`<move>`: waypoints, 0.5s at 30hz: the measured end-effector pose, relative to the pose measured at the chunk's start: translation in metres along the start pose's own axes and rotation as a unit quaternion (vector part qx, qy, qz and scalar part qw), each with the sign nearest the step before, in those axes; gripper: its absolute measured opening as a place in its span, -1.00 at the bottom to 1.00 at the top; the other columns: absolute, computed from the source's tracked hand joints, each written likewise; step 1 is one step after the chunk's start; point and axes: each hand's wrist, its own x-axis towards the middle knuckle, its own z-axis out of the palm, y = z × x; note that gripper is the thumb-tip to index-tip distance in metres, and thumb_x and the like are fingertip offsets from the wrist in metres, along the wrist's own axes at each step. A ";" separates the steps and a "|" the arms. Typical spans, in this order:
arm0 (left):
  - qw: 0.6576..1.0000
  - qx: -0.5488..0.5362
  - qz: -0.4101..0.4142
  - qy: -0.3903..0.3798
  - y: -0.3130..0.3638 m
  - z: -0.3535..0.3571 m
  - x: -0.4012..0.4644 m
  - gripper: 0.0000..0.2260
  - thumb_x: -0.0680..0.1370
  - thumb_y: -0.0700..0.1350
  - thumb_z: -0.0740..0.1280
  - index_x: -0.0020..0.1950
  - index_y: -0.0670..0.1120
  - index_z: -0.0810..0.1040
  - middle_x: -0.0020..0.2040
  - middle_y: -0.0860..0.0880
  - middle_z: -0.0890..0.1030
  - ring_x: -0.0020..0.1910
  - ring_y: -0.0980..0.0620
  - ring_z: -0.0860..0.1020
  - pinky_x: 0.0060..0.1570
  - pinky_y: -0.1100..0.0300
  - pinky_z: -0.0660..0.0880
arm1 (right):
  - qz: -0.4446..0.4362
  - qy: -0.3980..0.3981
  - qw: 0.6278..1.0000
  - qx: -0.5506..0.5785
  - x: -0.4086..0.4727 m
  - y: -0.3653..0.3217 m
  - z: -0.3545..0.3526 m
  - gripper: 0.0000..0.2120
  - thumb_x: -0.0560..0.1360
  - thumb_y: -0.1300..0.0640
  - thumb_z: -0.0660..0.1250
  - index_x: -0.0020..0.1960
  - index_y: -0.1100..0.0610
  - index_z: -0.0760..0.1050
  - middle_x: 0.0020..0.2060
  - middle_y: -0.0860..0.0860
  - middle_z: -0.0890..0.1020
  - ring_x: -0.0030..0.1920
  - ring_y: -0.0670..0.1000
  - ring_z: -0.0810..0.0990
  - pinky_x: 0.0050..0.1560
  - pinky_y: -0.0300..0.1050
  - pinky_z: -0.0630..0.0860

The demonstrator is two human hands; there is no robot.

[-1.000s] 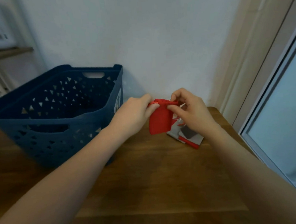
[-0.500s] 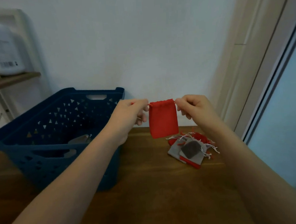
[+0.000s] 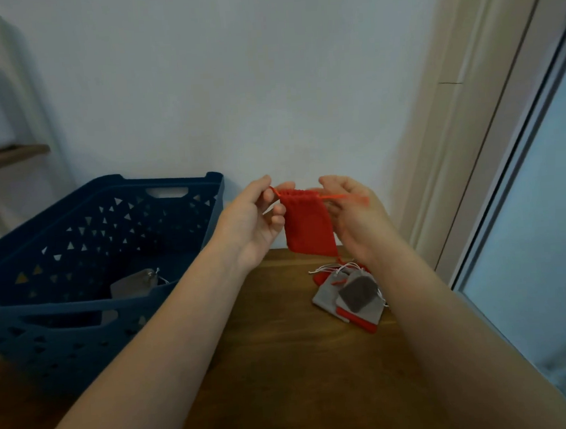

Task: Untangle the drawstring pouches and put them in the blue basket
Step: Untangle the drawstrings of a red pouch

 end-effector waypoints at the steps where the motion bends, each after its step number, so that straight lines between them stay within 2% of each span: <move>1: 1.000 0.004 0.005 0.004 -0.001 0.000 0.001 -0.83 0.61 -0.09 0.20 0.00 -0.20 0.43 -0.46 0.07 0.58 -0.55 0.19 0.39 -0.52 0.40 0.37 | 0.006 -0.007 1.000 -0.014 -0.001 0.002 0.000 -0.88 0.59 0.20 0.18 0.04 0.17 0.48 -0.24 0.04 0.65 -0.28 -0.09 0.62 -0.25 -0.26 0.54; 3: 0.999 0.007 0.019 0.025 -0.002 -0.001 0.004 -0.83 0.61 -0.09 0.21 0.00 -0.20 0.44 -0.40 0.04 0.61 -0.53 0.19 0.41 -0.50 0.40 0.40 | 0.014 -0.022 0.999 -0.039 -0.003 0.005 -0.002 -0.76 0.59 0.31 0.08 0.16 0.22 0.47 -0.14 0.08 0.65 -0.16 -0.01 0.64 -0.11 -0.21 0.57; 5: 0.998 0.005 0.033 0.058 -0.004 0.000 0.006 -0.76 0.60 -0.09 0.23 -0.19 -0.21 0.46 -0.26 -0.04 0.63 -0.49 0.17 0.44 -0.46 0.38 0.45 | 0.012 -0.041 0.996 -0.082 -0.003 0.007 -0.003 -0.60 0.50 0.47 0.00 0.21 0.28 0.45 -0.09 0.10 0.62 -0.10 0.04 0.62 -0.03 -0.15 0.58; 7: 0.994 0.000 0.056 0.089 -0.005 0.001 0.007 -0.75 0.60 -0.12 0.24 -0.27 -0.17 0.47 -0.16 -0.09 0.62 -0.39 0.15 0.51 -0.37 0.36 0.50 | -0.004 -0.055 0.983 -0.177 -0.004 0.009 -0.005 -0.55 0.47 0.49 0.01 0.25 0.22 0.42 -0.07 0.03 0.58 -0.08 0.01 0.59 -0.03 -0.15 0.55; 9: 0.991 0.021 0.088 0.102 -0.005 0.003 0.008 -0.81 0.60 -0.15 0.24 -0.20 -0.16 0.51 -0.10 -0.09 0.61 -0.25 0.10 0.58 -0.24 0.31 0.56 | -0.033 -0.079 0.963 -0.255 -0.004 0.013 -0.008 -0.69 0.56 0.32 0.09 0.23 0.10 0.42 -0.03 -0.04 0.55 -0.01 0.01 0.56 -0.04 -0.16 0.52; 11: 0.985 0.063 0.119 0.107 -0.005 0.006 0.008 -0.86 0.59 -0.17 0.24 -0.12 -0.16 0.54 -0.10 -0.07 0.60 -0.19 0.08 0.61 -0.12 0.27 0.58 | -0.074 -0.076 0.945 -0.309 -0.005 0.015 -0.010 -0.80 0.60 0.04 0.13 0.15 0.04 0.45 -0.04 -0.06 0.56 -0.04 -0.02 0.56 -0.07 -0.24 0.51; 12: 0.982 0.082 0.132 0.109 -0.005 0.007 0.008 -0.86 0.59 -0.17 0.24 -0.09 -0.17 0.56 -0.12 -0.06 0.61 -0.18 0.08 0.62 -0.08 0.26 0.58 | -0.112 -0.074 0.923 -0.360 -0.005 0.015 -0.011 -0.77 0.58 -0.05 0.16 0.12 0.03 0.47 -0.07 -0.08 0.57 -0.08 -0.07 0.56 -0.10 -0.31 0.49; 13: 0.979 0.097 0.141 0.108 -0.005 0.008 0.008 -0.86 0.59 -0.16 0.24 -0.07 -0.17 0.56 -0.15 -0.04 0.61 -0.17 0.08 0.63 -0.05 0.24 0.58 | -0.146 -0.071 0.885 -0.437 -0.005 0.016 -0.011 -0.75 0.56 -0.08 0.21 0.13 0.04 0.48 -0.09 -0.10 0.56 -0.12 -0.11 0.55 -0.11 -0.34 0.48; 15: 0.976 0.118 0.149 0.103 -0.006 0.010 0.007 -0.84 0.60 -0.14 0.23 -0.06 -0.16 0.57 -0.16 -0.02 0.62 -0.15 0.07 0.62 -0.02 0.22 0.58 | -0.184 -0.063 0.800 -0.568 -0.004 0.016 -0.013 -0.72 0.55 -0.02 0.25 0.19 0.09 0.48 -0.09 -0.08 0.55 -0.11 -0.09 0.55 -0.05 -0.25 0.50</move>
